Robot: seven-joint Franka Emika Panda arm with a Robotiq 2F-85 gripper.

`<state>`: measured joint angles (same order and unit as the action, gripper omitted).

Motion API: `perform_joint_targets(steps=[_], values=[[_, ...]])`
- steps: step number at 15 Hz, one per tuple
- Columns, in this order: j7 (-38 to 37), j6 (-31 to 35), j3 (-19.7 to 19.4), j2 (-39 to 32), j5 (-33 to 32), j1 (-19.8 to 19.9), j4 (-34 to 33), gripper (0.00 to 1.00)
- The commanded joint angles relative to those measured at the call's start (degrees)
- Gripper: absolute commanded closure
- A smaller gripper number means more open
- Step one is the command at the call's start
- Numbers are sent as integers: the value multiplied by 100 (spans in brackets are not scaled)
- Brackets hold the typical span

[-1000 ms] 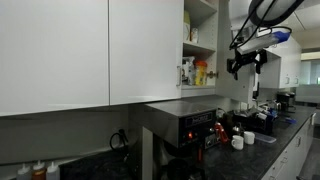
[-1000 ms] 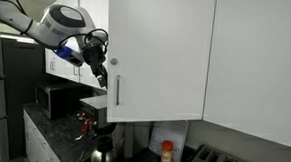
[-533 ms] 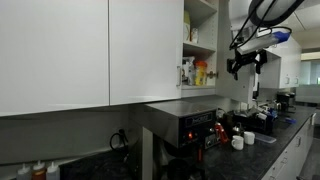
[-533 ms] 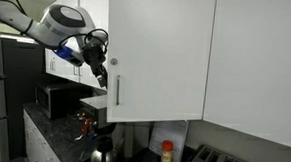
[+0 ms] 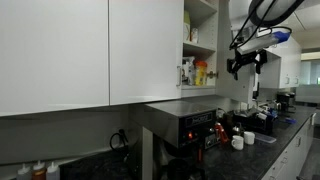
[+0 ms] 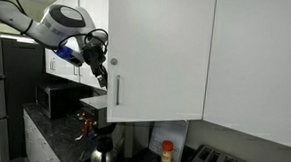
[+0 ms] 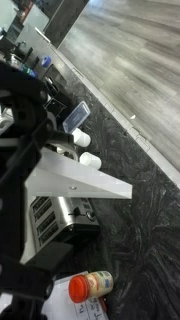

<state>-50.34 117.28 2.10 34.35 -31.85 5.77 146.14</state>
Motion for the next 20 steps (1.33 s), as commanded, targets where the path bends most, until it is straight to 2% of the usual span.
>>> perform_joint_targets(steps=[1,6,13,17,20], values=[[70,35,139,4,89,161,1,0],[-24,-178,381,244,57,101,140,0],[-135,-862,874,763,99,-76,295,0],[17,-995,884,1151,276,-278,411,0],[255,-1066,805,1533,651,-451,494,0]])
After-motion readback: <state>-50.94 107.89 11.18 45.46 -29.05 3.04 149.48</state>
